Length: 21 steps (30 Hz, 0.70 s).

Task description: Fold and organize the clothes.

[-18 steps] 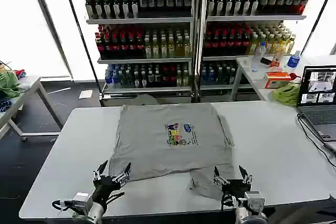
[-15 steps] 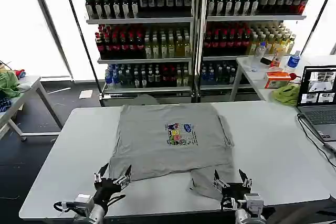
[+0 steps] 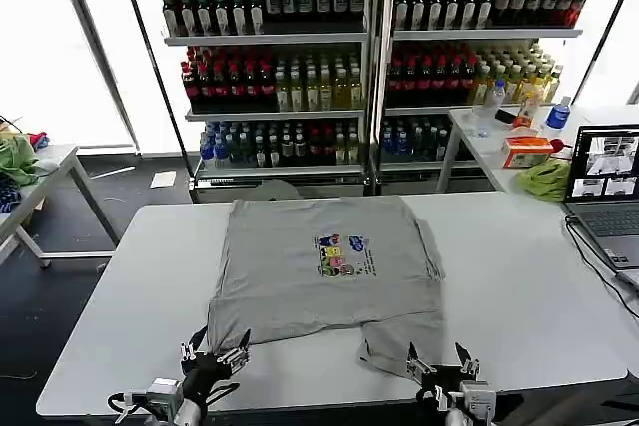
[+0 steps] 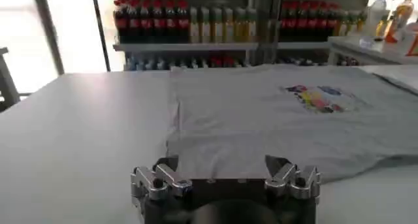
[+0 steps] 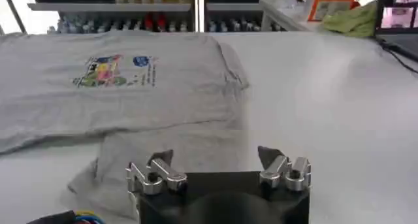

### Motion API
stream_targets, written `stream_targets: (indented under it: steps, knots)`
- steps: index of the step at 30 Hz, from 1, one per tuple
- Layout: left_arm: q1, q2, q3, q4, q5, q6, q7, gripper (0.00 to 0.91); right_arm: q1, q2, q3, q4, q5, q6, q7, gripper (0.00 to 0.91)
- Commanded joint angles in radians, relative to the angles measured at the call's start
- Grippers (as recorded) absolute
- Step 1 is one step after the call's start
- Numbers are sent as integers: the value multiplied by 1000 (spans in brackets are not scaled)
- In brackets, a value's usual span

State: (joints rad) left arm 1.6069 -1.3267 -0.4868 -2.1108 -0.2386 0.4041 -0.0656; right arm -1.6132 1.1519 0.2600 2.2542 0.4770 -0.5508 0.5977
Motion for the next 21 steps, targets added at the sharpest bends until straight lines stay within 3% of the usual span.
stream_targets:
  steps: [1,21]
  knots:
    - [6,-1,0,16,-2,1,0,907,-11,0,-4,-1,4,-3,10,907]
    - [4,-2,-7,50,-17,-1,4,907,-24,8,-15,-21,2,1,16,907]
